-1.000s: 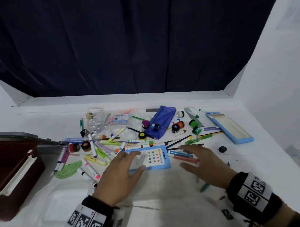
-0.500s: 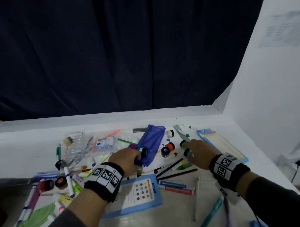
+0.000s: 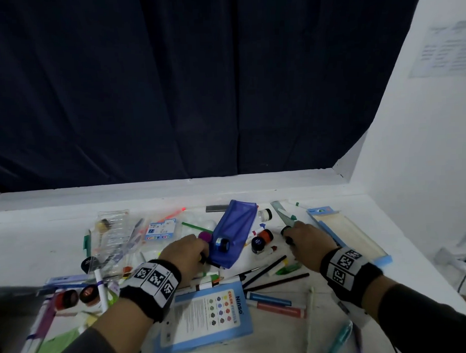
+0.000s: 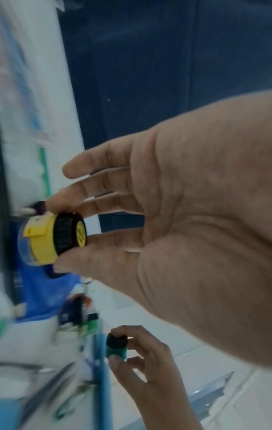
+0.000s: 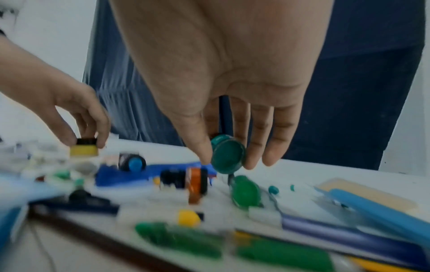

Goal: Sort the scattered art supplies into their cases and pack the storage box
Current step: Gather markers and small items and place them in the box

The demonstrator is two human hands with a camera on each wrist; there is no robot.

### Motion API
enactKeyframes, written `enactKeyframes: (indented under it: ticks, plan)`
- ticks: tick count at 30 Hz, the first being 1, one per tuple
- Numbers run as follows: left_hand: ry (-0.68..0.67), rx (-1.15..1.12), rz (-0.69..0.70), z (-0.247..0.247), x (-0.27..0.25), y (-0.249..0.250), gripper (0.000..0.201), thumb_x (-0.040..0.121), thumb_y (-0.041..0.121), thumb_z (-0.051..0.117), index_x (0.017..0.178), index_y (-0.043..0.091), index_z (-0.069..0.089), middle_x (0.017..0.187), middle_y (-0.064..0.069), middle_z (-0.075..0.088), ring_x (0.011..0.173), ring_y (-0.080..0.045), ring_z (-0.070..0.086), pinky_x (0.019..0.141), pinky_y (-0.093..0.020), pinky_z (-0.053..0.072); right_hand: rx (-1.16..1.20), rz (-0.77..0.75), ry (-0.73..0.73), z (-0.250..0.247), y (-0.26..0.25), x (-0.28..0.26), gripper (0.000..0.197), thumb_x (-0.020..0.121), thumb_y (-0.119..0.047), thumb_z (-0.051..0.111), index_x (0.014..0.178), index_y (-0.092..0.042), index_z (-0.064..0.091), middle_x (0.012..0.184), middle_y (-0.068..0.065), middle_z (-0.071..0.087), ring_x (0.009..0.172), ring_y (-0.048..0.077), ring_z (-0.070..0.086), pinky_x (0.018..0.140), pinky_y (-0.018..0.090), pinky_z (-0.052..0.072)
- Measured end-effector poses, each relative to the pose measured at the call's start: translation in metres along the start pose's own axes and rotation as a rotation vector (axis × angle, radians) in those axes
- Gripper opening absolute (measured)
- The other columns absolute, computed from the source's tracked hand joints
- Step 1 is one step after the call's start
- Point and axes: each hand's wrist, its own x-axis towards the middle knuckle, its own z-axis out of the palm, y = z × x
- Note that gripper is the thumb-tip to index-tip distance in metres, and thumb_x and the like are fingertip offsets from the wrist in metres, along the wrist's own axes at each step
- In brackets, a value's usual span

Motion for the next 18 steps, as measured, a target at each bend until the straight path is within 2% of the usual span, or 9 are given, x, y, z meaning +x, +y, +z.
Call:
enactKeyframes:
  ticks: [2, 5, 7, 9, 11, 13, 15, 18]
  plan:
    - [0.093, -0.07, 0.026, -0.016, -0.01, 0.002, 0.019, 0.09, 0.032, 0.067, 0.108, 0.031, 0.066, 0.111, 0.003, 0.058, 0.097, -0.017, 0.059, 0.084, -0.029, 0.049, 0.163, -0.015, 0.113, -0.015, -0.007, -0.012, 0.016, 0.091, -0.021, 0.06, 0.107, -0.02, 0.061, 0.105, 0.002, 0.057, 0.092, 0.02, 0.059, 0.072, 0.025, 0.045]
    - [0.255, -0.282, 0.112, -0.036, -0.039, 0.009, 0.015, 0.088, 0.034, 0.07, 0.103, 0.037, 0.066, 0.1, 0.01, 0.059, 0.094, -0.01, 0.058, 0.085, -0.034, 0.051, 0.548, -0.003, 0.287, -0.036, -0.025, -0.042, 0.022, 0.085, -0.019, 0.072, 0.105, -0.023, 0.063, 0.097, -0.007, 0.063, 0.085, 0.013, 0.06, 0.07, 0.014, 0.043]
    - [0.345, -0.444, 0.173, -0.042, -0.066, 0.019, 0.022, 0.086, 0.032, 0.074, 0.106, 0.038, 0.067, 0.1, 0.013, 0.06, 0.096, -0.003, 0.06, 0.086, -0.027, 0.05, 0.719, -0.024, 0.343, -0.045, -0.038, -0.066, 0.024, 0.083, -0.016, 0.074, 0.102, -0.026, 0.064, 0.095, -0.013, 0.065, 0.084, 0.007, 0.063, 0.07, 0.009, 0.044]
    - [0.405, -0.602, 0.202, -0.043, -0.098, 0.031, 0.028, 0.084, 0.028, 0.078, 0.109, 0.036, 0.068, 0.105, 0.014, 0.062, 0.099, -0.003, 0.064, 0.089, -0.02, 0.05, 0.824, -0.07, 0.324, -0.046, -0.051, -0.09, 0.026, 0.082, -0.014, 0.076, 0.101, -0.029, 0.064, 0.095, -0.014, 0.068, 0.085, 0.005, 0.067, 0.072, 0.014, 0.052]
    - [0.424, -0.725, 0.209, -0.034, -0.128, 0.042, 0.03, 0.082, 0.028, 0.079, 0.109, 0.036, 0.068, 0.107, 0.013, 0.063, 0.1, -0.006, 0.066, 0.091, -0.019, 0.051, 0.85, -0.105, 0.26, -0.038, -0.062, -0.114, 0.032, 0.081, -0.016, 0.078, 0.107, -0.029, 0.065, 0.102, -0.014, 0.069, 0.088, 0.0, 0.068, 0.074, 0.015, 0.055]
    - [0.412, -0.806, 0.209, -0.018, -0.153, 0.049, 0.029, 0.081, 0.032, 0.08, 0.108, 0.035, 0.068, 0.104, 0.013, 0.062, 0.1, -0.009, 0.068, 0.091, -0.022, 0.052, 0.813, -0.152, 0.214, -0.024, -0.071, -0.134, 0.038, 0.08, -0.02, 0.08, 0.114, -0.026, 0.067, 0.107, -0.013, 0.067, 0.091, -0.001, 0.067, 0.078, 0.016, 0.056]
    - [0.399, -0.825, 0.19, 0.005, -0.169, 0.056, 0.028, 0.081, 0.034, 0.081, 0.106, 0.035, 0.069, 0.104, 0.014, 0.062, 0.101, -0.01, 0.067, 0.091, -0.024, 0.053, 0.695, -0.221, 0.191, -0.008, -0.076, -0.15, 0.033, 0.08, -0.024, 0.079, 0.112, -0.026, 0.069, 0.106, -0.015, 0.066, 0.093, 0.0, 0.064, 0.079, 0.016, 0.054]
    - [0.356, -0.769, 0.147, 0.041, -0.181, 0.069, 0.028, 0.079, 0.033, 0.082, 0.103, 0.036, 0.069, 0.103, 0.02, 0.063, 0.101, -0.004, 0.064, 0.091, -0.022, 0.052, 0.532, -0.272, 0.117, 0.011, -0.074, -0.166, 0.032, 0.081, -0.029, 0.075, 0.112, -0.029, 0.068, 0.11, -0.02, 0.063, 0.1, -0.005, 0.053, 0.084, 0.004, 0.041]
